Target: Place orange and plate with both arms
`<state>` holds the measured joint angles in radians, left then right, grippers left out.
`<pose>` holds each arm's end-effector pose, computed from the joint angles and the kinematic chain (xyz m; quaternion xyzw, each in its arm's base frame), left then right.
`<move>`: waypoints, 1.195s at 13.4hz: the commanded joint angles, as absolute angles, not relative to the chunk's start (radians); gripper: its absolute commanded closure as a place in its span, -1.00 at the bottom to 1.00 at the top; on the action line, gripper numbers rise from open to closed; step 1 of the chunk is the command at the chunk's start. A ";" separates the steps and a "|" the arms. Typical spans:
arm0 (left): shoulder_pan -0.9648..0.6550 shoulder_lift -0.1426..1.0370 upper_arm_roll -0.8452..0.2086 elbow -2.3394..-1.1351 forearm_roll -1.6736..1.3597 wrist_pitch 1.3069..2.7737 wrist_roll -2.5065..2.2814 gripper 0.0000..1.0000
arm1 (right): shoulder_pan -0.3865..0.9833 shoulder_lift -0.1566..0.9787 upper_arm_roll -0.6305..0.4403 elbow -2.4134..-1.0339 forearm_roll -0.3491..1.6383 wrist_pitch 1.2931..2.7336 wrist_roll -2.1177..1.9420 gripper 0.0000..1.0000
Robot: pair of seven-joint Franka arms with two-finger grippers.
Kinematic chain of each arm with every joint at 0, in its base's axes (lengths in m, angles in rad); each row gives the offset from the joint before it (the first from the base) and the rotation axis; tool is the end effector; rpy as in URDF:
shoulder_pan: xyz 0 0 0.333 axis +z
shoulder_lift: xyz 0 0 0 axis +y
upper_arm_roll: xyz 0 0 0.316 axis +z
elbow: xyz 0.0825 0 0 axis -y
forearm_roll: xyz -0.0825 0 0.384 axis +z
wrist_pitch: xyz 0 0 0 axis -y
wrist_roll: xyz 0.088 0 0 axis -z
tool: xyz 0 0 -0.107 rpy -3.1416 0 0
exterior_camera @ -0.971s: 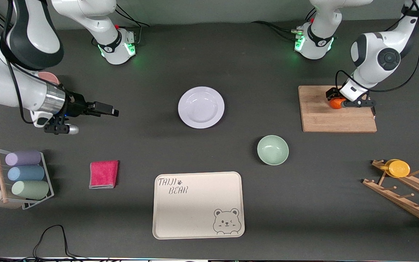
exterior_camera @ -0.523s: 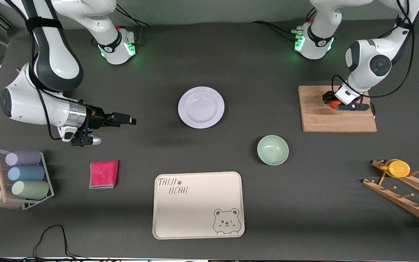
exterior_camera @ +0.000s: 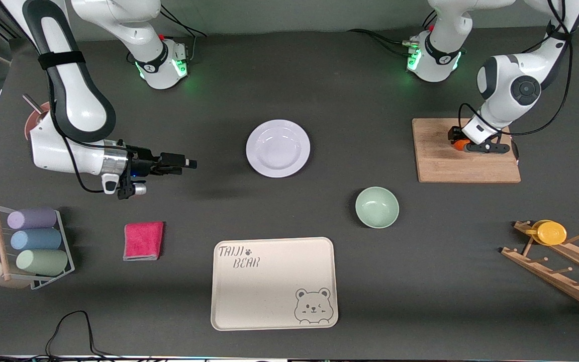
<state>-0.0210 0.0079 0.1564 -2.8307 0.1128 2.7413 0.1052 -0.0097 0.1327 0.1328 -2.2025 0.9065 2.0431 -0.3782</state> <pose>0.3526 0.0437 0.1914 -0.9979 0.0378 0.0506 0.0141 0.5168 0.1074 0.3179 -0.9213 0.0253 0.0848 0.3787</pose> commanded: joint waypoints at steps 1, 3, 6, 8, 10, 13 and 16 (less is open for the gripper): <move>-0.012 -0.047 0.163 -2.885 0.127 2.770 0.124 1.00 | -0.011 0.133 0.135 -2.229 0.951 2.051 -0.414 -1.00; -0.015 -0.084 0.161 -2.875 0.127 2.755 0.117 1.00 | -0.012 0.133 0.135 -2.233 1.000 2.023 -0.419 -1.00; -0.026 -0.150 0.153 -2.760 0.127 2.540 0.109 1.00 | -0.012 0.133 0.135 -2.240 1.054 2.002 -0.422 -1.00; -0.031 -0.184 0.146 -2.631 0.126 2.334 0.106 1.00 | -0.015 0.136 0.135 -2.240 1.057 1.988 -0.423 -1.00; -0.032 -0.190 0.109 -2.464 0.121 2.115 0.088 1.00 | -0.015 0.152 0.133 -2.241 1.089 1.990 -0.449 -1.00; -0.038 -0.180 0.057 -2.202 0.114 1.835 0.086 1.00 | -0.018 0.167 0.133 -2.238 1.117 1.977 -0.491 -1.00; -0.041 -0.140 0.031 -1.966 0.100 1.613 0.089 1.00 | -0.021 0.181 0.133 -2.240 1.137 1.974 -0.523 -1.00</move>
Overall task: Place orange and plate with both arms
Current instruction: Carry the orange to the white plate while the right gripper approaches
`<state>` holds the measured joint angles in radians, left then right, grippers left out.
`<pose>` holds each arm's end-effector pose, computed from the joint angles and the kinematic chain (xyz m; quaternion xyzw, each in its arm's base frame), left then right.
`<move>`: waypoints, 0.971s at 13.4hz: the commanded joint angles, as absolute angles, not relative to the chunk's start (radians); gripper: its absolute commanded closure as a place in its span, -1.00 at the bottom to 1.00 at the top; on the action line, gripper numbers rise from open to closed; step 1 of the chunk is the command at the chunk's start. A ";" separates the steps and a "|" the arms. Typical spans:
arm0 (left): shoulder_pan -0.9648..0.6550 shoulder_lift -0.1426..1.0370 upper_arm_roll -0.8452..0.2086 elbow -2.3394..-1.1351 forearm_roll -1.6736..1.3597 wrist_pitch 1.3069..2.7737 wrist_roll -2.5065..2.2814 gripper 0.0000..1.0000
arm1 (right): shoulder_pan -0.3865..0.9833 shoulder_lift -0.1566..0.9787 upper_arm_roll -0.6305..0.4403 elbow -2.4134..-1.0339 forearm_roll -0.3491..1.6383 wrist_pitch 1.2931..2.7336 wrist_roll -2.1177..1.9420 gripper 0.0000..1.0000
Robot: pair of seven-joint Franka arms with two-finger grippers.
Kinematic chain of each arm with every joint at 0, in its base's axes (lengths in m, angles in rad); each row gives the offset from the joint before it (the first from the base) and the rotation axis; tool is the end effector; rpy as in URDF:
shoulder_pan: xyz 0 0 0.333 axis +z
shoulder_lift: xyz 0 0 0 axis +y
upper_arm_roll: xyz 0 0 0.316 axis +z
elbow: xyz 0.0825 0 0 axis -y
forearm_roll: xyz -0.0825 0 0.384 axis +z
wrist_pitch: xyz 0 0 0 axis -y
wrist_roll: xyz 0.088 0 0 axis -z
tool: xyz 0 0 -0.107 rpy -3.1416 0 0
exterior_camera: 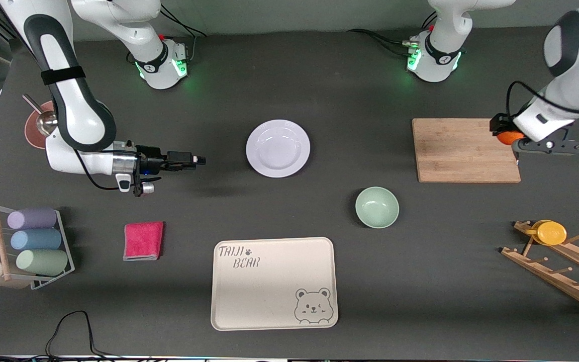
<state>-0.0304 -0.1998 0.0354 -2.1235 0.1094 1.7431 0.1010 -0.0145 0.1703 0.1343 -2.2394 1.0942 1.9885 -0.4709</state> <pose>0.4745 0.0130 0.4831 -0.9927 0.0626 0.0925 0.0445 0.5043 0.1163 0.2908 -0.8828 0.0494 0.1029 0.4557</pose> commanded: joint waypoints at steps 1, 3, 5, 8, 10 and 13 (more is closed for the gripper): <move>-0.043 -0.115 0.023 -1.894 0.091 1.559 0.089 1.00 | -0.021 0.184 0.133 -2.240 1.150 1.974 -0.538 -1.00; -0.054 -0.072 0.009 -1.789 0.066 1.491 0.080 1.00 | -0.014 0.202 0.133 -2.240 1.187 1.974 -0.540 -1.00; -0.057 -0.046 -0.026 -1.749 0.046 1.486 0.023 1.00 | -0.017 0.228 0.133 -2.240 1.227 1.939 -0.546 -1.00; -0.058 0.011 -0.144 -1.685 0.037 1.485 -0.133 1.00 | -0.020 0.236 0.133 -2.240 1.238 1.928 -0.546 -1.00; -0.063 0.076 -0.257 -1.619 0.038 1.485 -0.298 1.00 | -0.021 0.236 0.133 -2.240 1.239 1.921 -0.546 -1.00; -0.159 0.214 -0.353 -1.524 0.041 1.502 -0.576 1.00 | -0.026 0.251 0.133 -2.240 1.239 1.899 -0.569 -1.00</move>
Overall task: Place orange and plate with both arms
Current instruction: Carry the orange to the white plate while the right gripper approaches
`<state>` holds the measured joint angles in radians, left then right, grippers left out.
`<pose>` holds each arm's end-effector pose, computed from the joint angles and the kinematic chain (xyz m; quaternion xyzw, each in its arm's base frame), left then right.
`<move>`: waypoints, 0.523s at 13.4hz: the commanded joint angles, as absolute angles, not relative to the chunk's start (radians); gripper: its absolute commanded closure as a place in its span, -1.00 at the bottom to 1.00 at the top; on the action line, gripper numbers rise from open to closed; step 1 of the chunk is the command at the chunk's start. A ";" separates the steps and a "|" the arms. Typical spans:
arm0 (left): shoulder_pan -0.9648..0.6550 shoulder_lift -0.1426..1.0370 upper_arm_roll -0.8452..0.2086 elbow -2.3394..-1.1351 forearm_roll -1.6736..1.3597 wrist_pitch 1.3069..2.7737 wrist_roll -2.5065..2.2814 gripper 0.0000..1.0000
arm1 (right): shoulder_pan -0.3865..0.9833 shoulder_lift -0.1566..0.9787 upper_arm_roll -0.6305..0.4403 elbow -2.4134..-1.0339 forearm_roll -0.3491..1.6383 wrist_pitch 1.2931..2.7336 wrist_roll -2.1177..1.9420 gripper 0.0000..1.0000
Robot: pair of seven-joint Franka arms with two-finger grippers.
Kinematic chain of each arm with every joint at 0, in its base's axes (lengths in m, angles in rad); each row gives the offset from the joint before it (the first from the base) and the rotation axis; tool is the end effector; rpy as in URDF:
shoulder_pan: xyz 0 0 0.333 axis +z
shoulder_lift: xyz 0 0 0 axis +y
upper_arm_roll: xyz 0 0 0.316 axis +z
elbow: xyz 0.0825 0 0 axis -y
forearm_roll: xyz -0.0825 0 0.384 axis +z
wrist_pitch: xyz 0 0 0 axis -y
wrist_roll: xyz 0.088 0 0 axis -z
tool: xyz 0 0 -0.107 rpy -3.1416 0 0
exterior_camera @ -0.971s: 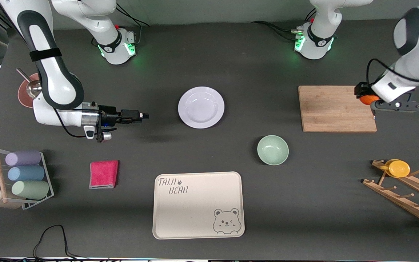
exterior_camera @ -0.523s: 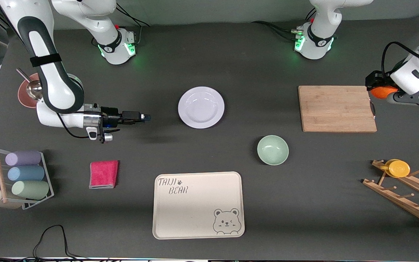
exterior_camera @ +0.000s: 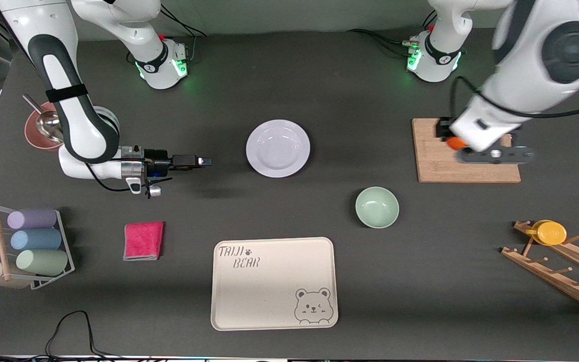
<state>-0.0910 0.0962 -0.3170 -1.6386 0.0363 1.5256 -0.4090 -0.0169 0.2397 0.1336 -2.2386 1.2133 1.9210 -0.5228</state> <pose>0.5254 -0.2152 0.5379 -0.9948 0.0014 0.0924 0.0434 0.4999 0.1253 0.2626 -0.8470 0.0701 0.1292 0.5108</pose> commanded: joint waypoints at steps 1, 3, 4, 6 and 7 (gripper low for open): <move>-0.204 0.266 -0.357 -1.502 0.034 1.526 -0.665 1.00 | -0.026 0.268 0.133 -2.240 1.239 1.899 -0.598 -1.00; -0.283 0.346 -0.368 -1.486 0.023 1.642 -0.811 1.00 | -0.025 0.302 0.133 -2.240 1.270 1.899 -0.644 -1.00; -0.343 0.389 -0.368 -1.486 0.032 1.701 -0.893 1.00 | -0.025 0.305 0.133 -2.241 1.275 1.899 -0.659 -1.00; -0.454 0.475 -0.368 -1.482 0.069 1.799 -1.059 1.00 | -0.021 0.305 0.133 -2.252 1.275 1.901 -0.664 -1.00; -0.491 0.513 -0.368 -1.483 0.102 1.839 -1.131 1.00 | -0.020 0.305 0.133 -2.261 1.275 1.902 -0.673 -1.00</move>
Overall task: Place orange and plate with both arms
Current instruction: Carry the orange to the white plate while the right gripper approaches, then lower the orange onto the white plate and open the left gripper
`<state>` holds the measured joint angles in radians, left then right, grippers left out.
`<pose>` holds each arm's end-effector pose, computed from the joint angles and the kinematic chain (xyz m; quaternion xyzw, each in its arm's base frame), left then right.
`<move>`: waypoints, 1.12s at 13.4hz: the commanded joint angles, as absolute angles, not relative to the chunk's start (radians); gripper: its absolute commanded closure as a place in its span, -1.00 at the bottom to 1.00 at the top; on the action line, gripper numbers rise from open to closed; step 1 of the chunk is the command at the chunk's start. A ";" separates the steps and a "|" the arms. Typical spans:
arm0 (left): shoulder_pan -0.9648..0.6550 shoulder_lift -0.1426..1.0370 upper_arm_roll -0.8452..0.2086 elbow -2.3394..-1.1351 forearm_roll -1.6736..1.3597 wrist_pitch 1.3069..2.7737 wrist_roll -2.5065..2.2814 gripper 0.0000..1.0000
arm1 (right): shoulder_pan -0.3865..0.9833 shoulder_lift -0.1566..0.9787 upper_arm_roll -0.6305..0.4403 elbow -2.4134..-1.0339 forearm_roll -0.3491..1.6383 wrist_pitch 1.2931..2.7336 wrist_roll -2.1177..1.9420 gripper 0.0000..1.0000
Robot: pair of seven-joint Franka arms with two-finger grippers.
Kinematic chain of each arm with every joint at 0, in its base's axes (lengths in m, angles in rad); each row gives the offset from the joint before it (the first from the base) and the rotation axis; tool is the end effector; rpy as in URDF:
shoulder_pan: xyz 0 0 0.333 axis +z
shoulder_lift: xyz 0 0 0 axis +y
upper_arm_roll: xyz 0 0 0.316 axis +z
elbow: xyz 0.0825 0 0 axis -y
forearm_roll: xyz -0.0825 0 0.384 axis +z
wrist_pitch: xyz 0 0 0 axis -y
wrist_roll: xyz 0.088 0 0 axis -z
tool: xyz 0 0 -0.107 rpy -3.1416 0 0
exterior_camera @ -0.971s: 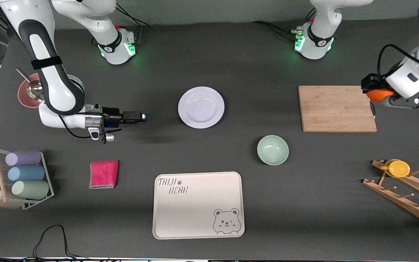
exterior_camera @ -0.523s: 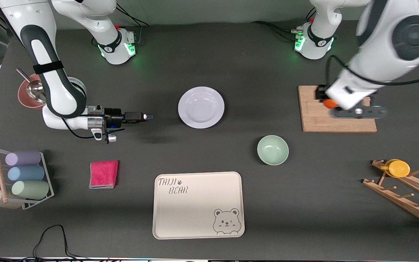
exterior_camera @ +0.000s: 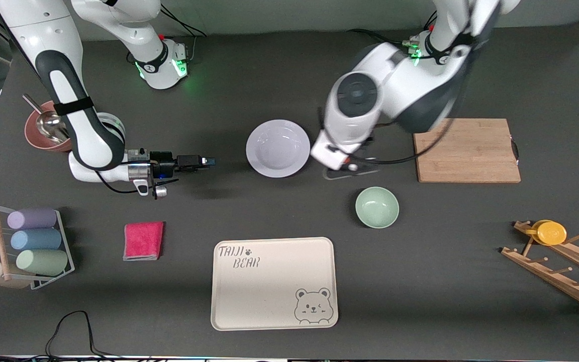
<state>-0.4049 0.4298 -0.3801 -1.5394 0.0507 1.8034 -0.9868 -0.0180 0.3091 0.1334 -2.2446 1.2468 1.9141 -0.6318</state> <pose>0.4925 -0.4395 0.4095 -0.9909 -0.1033 0.0847 0.0179 0.4929 0.1262 0.2278 -0.8379 0.0538 0.1296 0.5274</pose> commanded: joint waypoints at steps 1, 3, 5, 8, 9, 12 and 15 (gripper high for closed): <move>-0.526 0.550 -0.368 -1.483 0.133 1.879 -1.200 1.00 | -0.020 0.304 0.133 -2.278 1.276 1.905 -0.696 -1.00; -0.595 0.618 -0.368 -1.483 0.190 1.943 -1.308 1.00 | -0.017 0.305 0.133 -2.299 1.288 1.927 -0.719 -1.00; -0.641 0.669 -0.367 -1.491 0.215 2.012 -1.385 1.00 | -0.011 0.308 0.135 -2.328 1.316 1.970 -0.787 -1.00; -0.702 0.709 -0.361 -1.497 0.215 2.071 -1.434 1.00 | -0.008 0.337 0.135 -2.353 1.371 1.974 -0.894 -1.00; -0.706 0.709 -0.360 -1.509 0.216 2.088 -1.443 1.00 | -0.008 0.350 0.135 -2.355 1.388 1.983 -0.913 -1.00; -0.715 0.718 -0.359 -1.555 0.216 2.172 -1.463 1.00 | -0.006 0.371 0.138 -2.358 1.413 2.006 -0.959 -1.00; -0.724 0.733 -0.350 -1.559 0.274 2.194 -1.495 1.00 | 0.006 0.371 0.141 -2.365 1.430 2.028 -0.973 -1.00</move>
